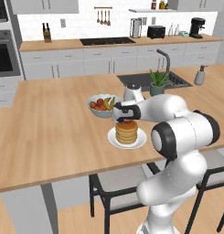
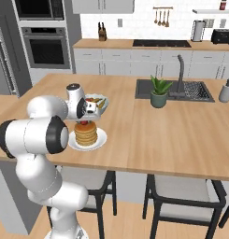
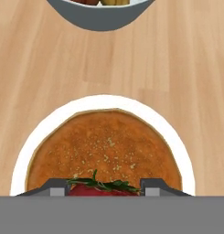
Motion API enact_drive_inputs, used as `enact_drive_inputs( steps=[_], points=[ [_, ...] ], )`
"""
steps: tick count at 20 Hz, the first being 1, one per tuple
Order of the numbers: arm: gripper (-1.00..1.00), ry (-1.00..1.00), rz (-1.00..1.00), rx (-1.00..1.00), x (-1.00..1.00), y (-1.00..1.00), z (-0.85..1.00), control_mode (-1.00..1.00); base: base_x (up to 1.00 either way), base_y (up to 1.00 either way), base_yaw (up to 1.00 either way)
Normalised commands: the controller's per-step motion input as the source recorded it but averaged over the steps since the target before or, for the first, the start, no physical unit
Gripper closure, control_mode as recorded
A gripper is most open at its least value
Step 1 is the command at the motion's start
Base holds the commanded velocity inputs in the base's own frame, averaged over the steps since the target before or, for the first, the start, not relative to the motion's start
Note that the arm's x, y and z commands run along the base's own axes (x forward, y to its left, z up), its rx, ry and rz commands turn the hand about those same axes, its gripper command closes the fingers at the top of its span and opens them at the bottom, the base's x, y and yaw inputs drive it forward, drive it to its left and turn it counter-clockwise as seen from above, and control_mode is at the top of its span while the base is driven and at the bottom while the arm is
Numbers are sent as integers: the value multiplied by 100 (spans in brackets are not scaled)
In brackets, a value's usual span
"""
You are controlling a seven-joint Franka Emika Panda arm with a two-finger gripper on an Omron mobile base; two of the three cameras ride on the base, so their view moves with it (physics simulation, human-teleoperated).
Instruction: Take the strawberry from the fridge and place it on top of the pancake, located on the dining counter.
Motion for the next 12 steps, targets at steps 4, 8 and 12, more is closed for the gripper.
enact_drive_inputs(
  steps=[4,8,12],
  points=[
    [100,0,0,0,-5,0,-8,-100,0,0,0],
    [100,-2,0,0,-26,0,0,-100,0,0,0],
    [100,-1,0,0,-22,0,-2,-100,0,0,0]
  ],
)
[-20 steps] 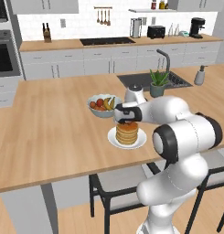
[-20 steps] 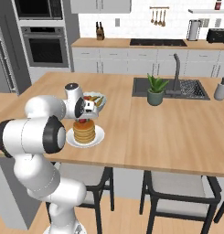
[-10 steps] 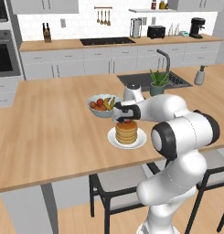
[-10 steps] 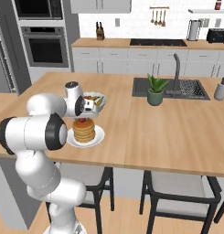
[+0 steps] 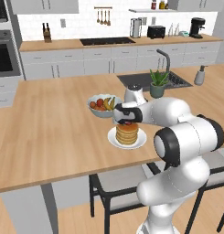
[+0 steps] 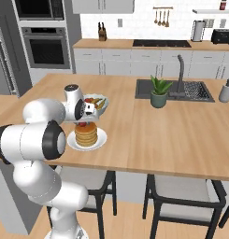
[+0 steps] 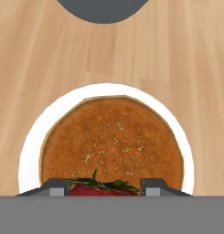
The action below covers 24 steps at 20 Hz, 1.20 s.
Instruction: Take the strawberry from the fridge and place it on top of the pancake, located on the dining counter.
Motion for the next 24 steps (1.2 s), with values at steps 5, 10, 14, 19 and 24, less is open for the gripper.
enact_drive_inputs(
  steps=[5,10,14,19,24],
  points=[
    [100,0,0,0,-2,0,0,-100,0,0,0],
    [-100,0,0,0,0,0,-1,-100,0,0,0],
    [-100,0,0,0,0,0,0,-100,0,0,0],
    [-100,0,0,0,0,0,0,-100,0,0,0],
    [-100,0,0,0,0,0,0,-100,0,0,0]
  ],
)
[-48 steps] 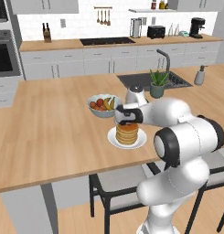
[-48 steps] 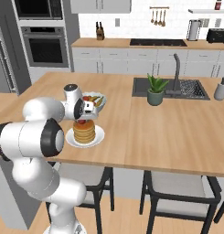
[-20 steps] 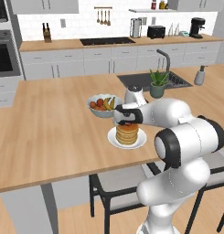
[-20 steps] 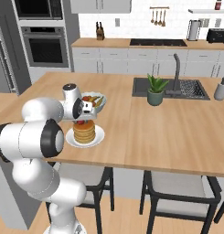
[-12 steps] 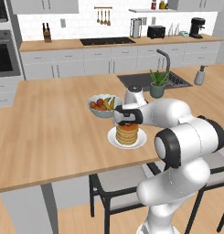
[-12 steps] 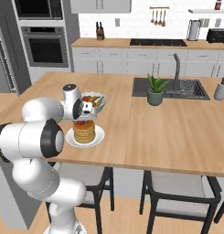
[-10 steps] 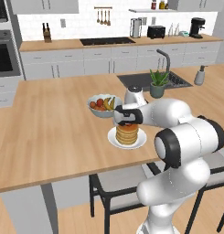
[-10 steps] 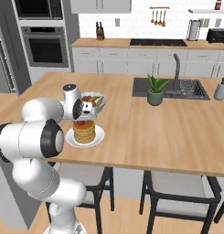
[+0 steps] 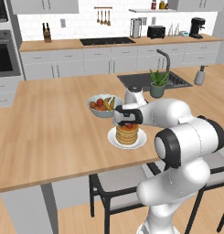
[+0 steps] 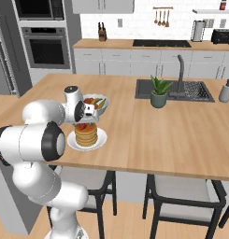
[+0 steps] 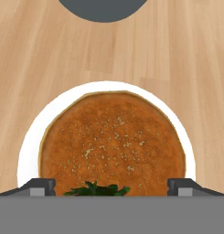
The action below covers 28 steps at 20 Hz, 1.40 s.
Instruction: Take the strawberry from the fridge and place it on top of the pancake, located on the dining counter.
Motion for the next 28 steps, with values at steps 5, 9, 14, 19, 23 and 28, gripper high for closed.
enact_drive_inputs(
  steps=[5,9,14,19,23,28],
  points=[
    [-100,0,0,0,0,0,6,-100,0,0,0],
    [-100,0,0,0,0,4,47,-100,0,0,0],
    [-100,-1,0,2,-1,-2,67,-100,0,0,0],
    [-100,0,-4,31,-67,-85,28,-100,0,0,0],
    [-100,0,0,52,-100,-100,0,-100,0,0,0],
    [-100,-12,7,40,-100,-89,-15,-100,0,0,0]
  ],
)
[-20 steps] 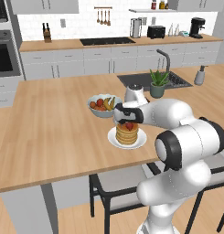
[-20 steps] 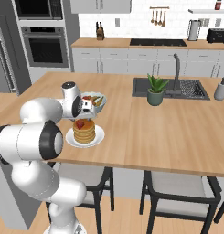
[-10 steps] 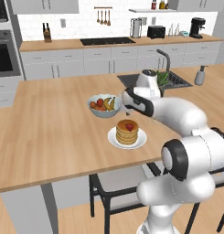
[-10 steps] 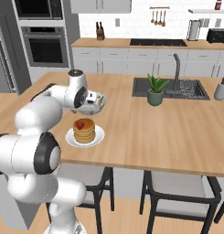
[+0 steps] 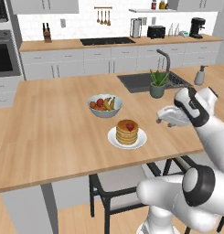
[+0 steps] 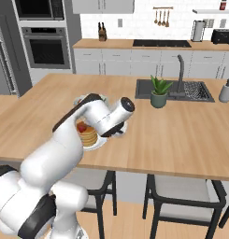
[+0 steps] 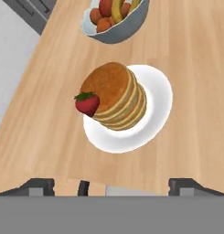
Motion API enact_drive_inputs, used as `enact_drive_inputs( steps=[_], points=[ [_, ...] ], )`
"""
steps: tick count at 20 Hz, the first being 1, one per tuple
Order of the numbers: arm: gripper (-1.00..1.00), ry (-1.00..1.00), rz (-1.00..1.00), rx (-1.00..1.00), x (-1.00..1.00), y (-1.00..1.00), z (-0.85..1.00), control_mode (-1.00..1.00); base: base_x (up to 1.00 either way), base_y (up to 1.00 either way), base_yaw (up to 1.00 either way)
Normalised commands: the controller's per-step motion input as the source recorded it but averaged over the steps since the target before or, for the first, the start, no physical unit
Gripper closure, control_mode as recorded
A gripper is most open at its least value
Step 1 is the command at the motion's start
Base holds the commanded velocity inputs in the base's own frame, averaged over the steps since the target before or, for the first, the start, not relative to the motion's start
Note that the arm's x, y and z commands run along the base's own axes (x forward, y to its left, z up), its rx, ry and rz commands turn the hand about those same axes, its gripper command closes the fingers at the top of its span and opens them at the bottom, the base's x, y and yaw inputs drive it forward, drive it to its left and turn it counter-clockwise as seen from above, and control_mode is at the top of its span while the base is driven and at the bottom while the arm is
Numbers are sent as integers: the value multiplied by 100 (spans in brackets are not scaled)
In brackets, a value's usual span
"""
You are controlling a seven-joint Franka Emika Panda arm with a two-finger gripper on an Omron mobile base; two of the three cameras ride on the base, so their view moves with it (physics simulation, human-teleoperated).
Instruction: Take the strawberry from the fridge and place it on top of the pancake, located on the dining counter.
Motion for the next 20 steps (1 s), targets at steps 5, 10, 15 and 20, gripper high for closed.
enact_drive_inputs(
  steps=[5,10,15,20],
  points=[
    [-100,-25,16,19,-100,-41,-3,-100,0,0,0],
    [-100,-6,11,3,-76,-9,-28,-100,0,0,0],
    [-100,0,2,0,-23,0,-23,-100,0,0,0],
    [-100,0,0,-3,0,0,-55,-100,0,0,0]
  ],
)
